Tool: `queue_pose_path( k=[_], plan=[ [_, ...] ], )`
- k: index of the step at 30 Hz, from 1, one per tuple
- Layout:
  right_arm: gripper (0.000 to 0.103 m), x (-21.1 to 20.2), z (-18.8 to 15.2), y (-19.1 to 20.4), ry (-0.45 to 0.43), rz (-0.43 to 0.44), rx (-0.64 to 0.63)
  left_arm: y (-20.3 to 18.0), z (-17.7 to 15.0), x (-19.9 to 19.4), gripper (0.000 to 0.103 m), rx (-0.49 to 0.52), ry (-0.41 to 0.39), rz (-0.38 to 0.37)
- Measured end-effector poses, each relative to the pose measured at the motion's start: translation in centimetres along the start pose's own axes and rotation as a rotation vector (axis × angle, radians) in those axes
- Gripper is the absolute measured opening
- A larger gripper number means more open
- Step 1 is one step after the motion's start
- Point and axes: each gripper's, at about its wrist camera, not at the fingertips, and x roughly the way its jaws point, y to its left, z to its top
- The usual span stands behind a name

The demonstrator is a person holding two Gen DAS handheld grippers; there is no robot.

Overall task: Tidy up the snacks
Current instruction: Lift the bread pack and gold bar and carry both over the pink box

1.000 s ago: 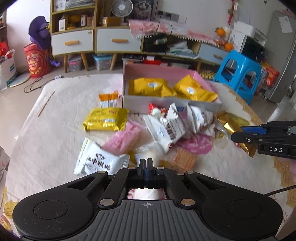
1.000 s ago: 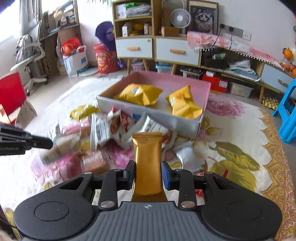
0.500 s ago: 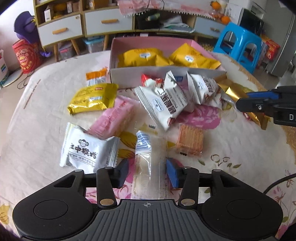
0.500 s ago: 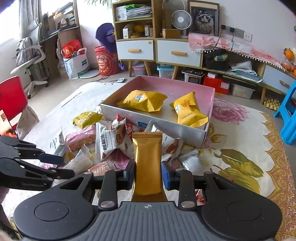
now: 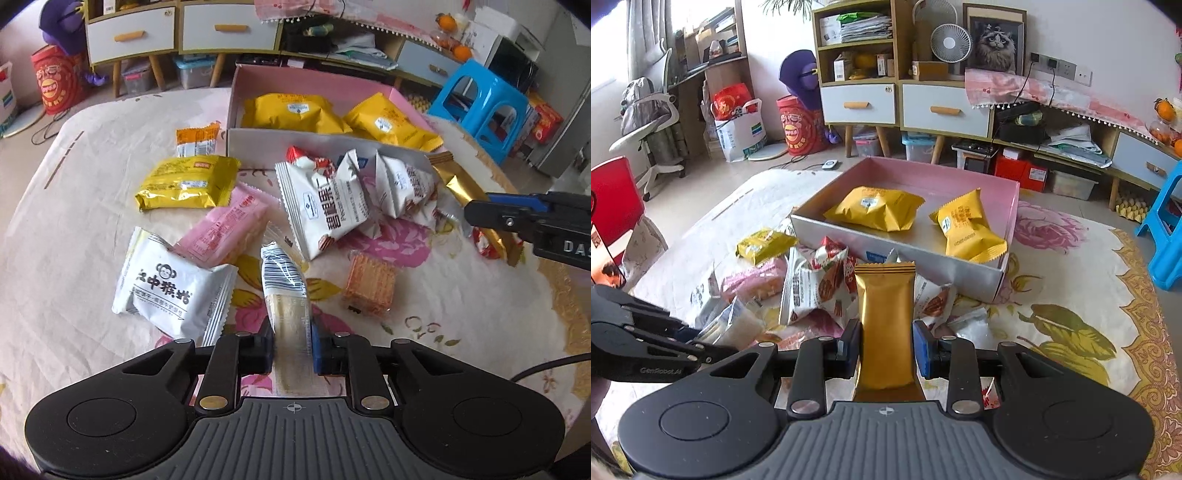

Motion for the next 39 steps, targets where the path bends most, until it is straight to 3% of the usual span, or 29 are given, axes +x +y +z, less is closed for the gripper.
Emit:
queue_pose_path(
  k=[10, 20, 26, 35, 39],
  plan=[
    [0.022, 0.3, 2.8, -0.3, -0.058, -0.002, 0.059, 0.1, 2.7, -2.8, 0.016, -0.042, -0.090, -0.041],
    [0.021, 3.1, 6.1, -2.1, -0.077, -0.020, 0.218, 0.4, 9.0, -1.3, 0.016, -0.154, -0.141, -0.064],
    [0.022, 5.2, 6.7, -3.1, -0.057, -0.030, 0.278, 0.6, 12.6, 1.6, 0.016, -0.266, -0.108, -0.113],
    [0.022, 8.0, 6.5, -6.2, -0.039, -0.004, 0.380, 0.0, 15.9, 8.5, 0.016, -0.330, 0.008, -0.156],
    [0.022, 8.9, 6.0, -7.4, -0.021, 0.015, 0.444, 0.1, 16.7, 10.5, 0.016, -0.331, 0.016, -0.148]
  ],
)
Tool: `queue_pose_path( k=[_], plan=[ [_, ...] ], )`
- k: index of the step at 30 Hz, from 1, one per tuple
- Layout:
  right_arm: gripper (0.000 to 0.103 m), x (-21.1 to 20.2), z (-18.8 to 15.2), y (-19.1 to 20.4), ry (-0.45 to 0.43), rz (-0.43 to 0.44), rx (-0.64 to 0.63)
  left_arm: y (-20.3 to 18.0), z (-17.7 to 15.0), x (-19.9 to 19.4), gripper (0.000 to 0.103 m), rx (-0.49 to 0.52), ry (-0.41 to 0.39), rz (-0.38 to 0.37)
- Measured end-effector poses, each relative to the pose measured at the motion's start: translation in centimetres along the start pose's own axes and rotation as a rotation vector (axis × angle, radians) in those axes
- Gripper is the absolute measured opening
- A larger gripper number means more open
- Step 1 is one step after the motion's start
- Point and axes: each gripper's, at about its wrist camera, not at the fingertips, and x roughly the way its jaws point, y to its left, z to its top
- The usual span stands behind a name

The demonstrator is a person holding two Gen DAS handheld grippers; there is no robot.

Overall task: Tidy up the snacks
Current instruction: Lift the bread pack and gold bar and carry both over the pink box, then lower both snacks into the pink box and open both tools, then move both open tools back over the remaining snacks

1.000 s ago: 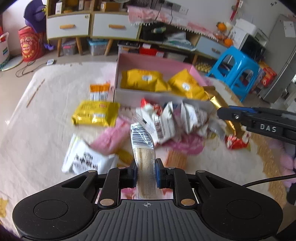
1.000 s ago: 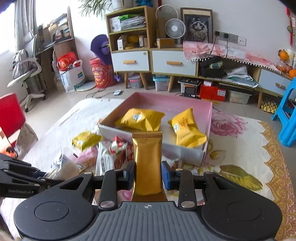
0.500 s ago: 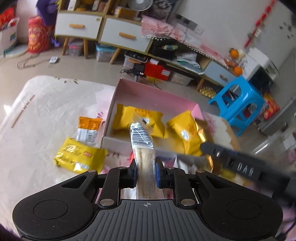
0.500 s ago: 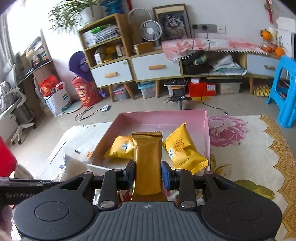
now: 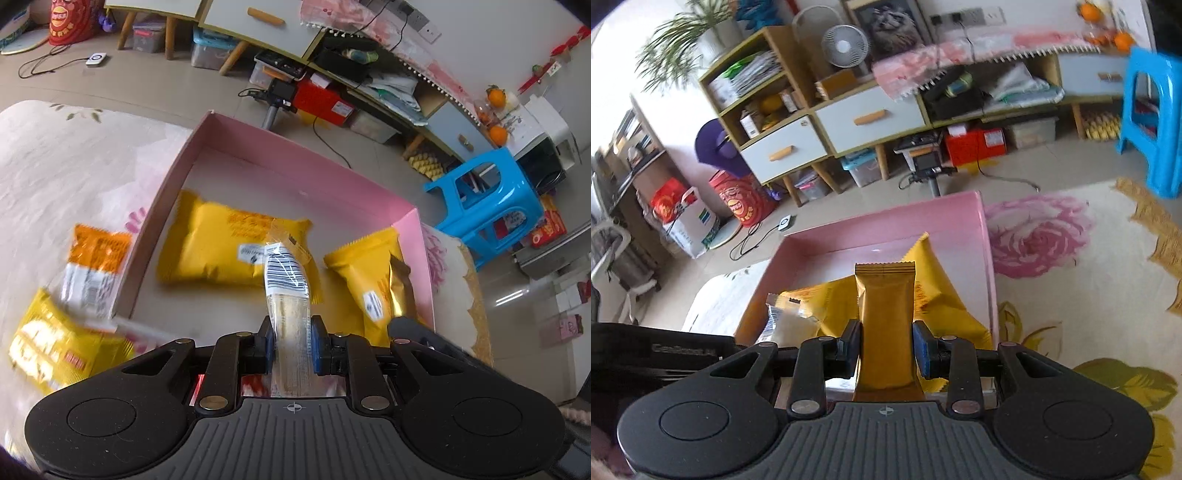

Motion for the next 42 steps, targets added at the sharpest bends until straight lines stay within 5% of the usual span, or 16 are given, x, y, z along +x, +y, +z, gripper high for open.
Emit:
queue_pose_path(
  k=[10, 16, 26, 28, 34, 42],
  plan=[
    [0.022, 0.2, 0.1, -0.6, -0.032, 0.016, 0.002, -0.1, 1.6, 1.8, 0.016, 0.063, -0.072, -0.002],
    [0.022, 0.5, 0.2, -0.1, -0.056, -0.010, -0.020, 1.4, 2.0, 2.9, 0.016, 0.102, -0.098, 0.111],
    [0.028, 0.7, 0.3, 0.4, -0.060, -0.020, -0.043, 3.0, 2.2, 2.2, 0.021, 0.062, -0.082, 0.048],
    [0.038, 0.5, 0.4, 0.3, -0.062, -0.019, -0.035, 2.7, 1.8, 1.7, 0.031, 0.081, -0.092, 0.055],
    [0.047, -0.7, 0.5, 0.0, -0.079, -0.039, -0.025, 1.4, 0.7, -0.7, 0.066, 0.155, -0.139, 0.073],
    [0.071, -3.0, 0.6, -0.2, -0.091, -0.035, -0.052, 0.6, -1.3, -3.8, 0.079, 0.214, -0.154, 0.095]
  ],
)
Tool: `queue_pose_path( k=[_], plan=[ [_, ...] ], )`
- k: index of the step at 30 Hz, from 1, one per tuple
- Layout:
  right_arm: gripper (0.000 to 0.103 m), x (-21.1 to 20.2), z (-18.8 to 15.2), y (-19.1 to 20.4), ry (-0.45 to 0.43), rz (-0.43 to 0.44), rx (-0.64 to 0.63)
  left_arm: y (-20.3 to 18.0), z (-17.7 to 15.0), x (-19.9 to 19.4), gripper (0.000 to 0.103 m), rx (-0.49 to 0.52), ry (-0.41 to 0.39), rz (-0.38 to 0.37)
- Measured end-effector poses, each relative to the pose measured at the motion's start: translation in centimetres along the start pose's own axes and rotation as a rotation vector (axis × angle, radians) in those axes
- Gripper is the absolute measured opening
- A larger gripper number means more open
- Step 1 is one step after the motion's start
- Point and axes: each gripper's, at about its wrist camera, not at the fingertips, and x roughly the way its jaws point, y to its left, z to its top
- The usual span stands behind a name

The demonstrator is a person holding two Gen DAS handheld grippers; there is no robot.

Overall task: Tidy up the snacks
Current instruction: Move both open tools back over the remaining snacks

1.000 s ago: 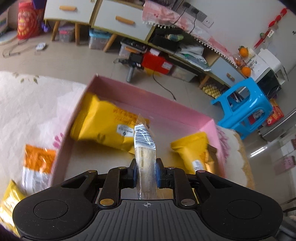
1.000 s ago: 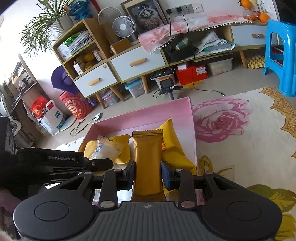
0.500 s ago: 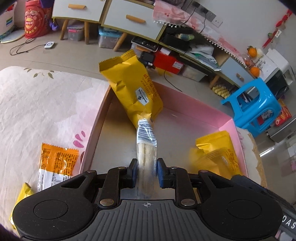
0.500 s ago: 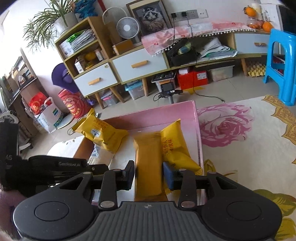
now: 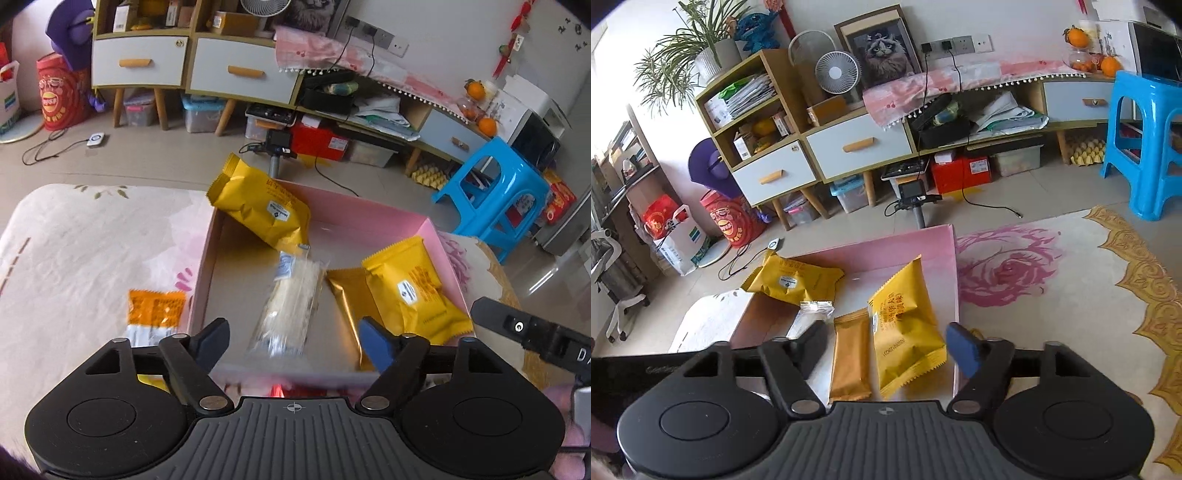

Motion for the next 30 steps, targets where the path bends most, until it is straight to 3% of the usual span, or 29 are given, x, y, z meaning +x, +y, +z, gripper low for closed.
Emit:
queue_pose_path(
  k=[13, 30],
  plan=[
    [0.086, -3.3, -2.1, 2.4, 0.050, 0.013, -0.156, 1.1, -3.7, -5.8, 0.095, 0.007, -0.016, 0.024],
    [0.093, -6.2, -5.2, 3.7, 0.042, -0.030, -0.234, 4.6, -9.7, -9.1, 0.099, 0.127, -0.063, 0.102]
  ],
)
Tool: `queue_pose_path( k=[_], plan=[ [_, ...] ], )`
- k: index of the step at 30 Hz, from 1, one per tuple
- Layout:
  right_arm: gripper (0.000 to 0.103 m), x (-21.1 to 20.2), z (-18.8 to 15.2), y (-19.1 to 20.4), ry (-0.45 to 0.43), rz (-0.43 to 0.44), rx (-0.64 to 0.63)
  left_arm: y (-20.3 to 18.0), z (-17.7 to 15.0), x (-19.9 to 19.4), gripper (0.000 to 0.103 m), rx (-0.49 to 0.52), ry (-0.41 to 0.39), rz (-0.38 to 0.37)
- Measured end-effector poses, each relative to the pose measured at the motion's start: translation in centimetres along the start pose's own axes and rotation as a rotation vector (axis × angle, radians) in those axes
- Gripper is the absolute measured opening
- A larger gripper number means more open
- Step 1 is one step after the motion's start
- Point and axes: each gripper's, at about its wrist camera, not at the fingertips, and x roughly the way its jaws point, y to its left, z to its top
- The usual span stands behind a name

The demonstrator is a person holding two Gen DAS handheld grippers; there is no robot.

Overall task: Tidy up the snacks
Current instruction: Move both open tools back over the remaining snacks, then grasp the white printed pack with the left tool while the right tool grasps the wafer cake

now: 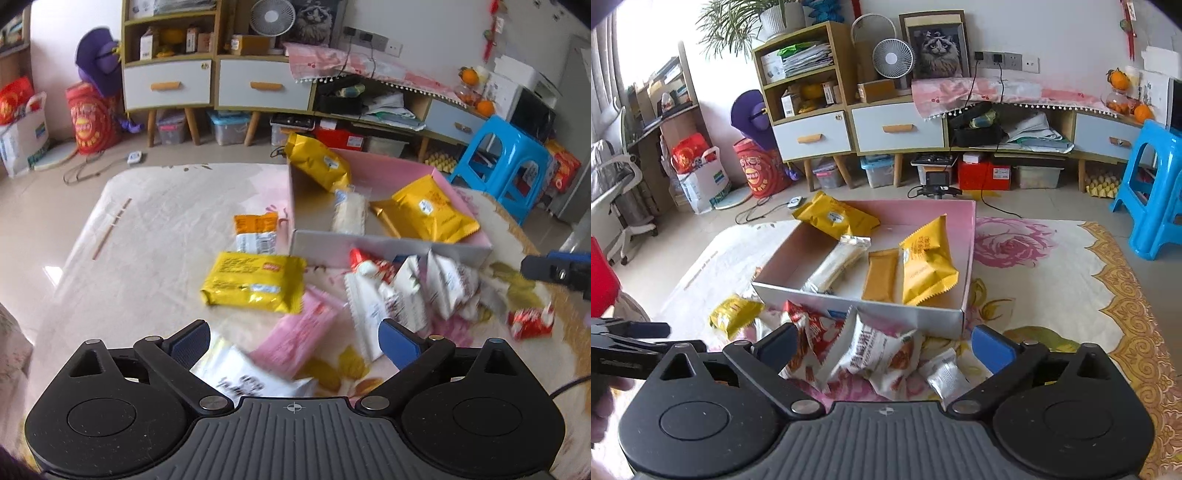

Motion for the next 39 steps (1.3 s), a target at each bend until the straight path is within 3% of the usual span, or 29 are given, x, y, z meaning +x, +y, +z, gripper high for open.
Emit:
queue_pose_path(
  k=[6, 14, 18, 22, 34, 39],
  plan=[
    [0.094, 0.3, -1.4, 0.5, 0.030, -0.012, -0.058, 1.3, -2.4, -0.7, 0.099, 0.113, -0.059, 0.055],
    [0.095, 0.5, -3.4, 2.5, 0.063, 0.006, -0.210, 2.1, -4.4, -0.5, 0.099, 0.148, -0.053, 0.003],
    [0.095, 1.0, -4.4, 4.0, 0.078, 0.046, -0.285, 1.9, -5.3, -0.1, 0.099, 0.235, -0.083, -0.051],
    [0.095, 1.4, -5.2, 5.5, 0.084, 0.092, -0.344, 2.2, -6.0, 0.9, 0.099, 0.314, -0.090, -0.032],
    [0.095, 4.3, -7.2, 8.1, 0.163, 0.099, -0.471, 2.9, -6.2, 2.6, 0.099, 0.337, -0.021, -0.100],
    [0.095, 4.7, -7.1, 8.3, 0.166, 0.117, -0.454, 3.2, -6.0, 2.8, 0.098, 0.315, 0.000, -0.126]
  ],
)
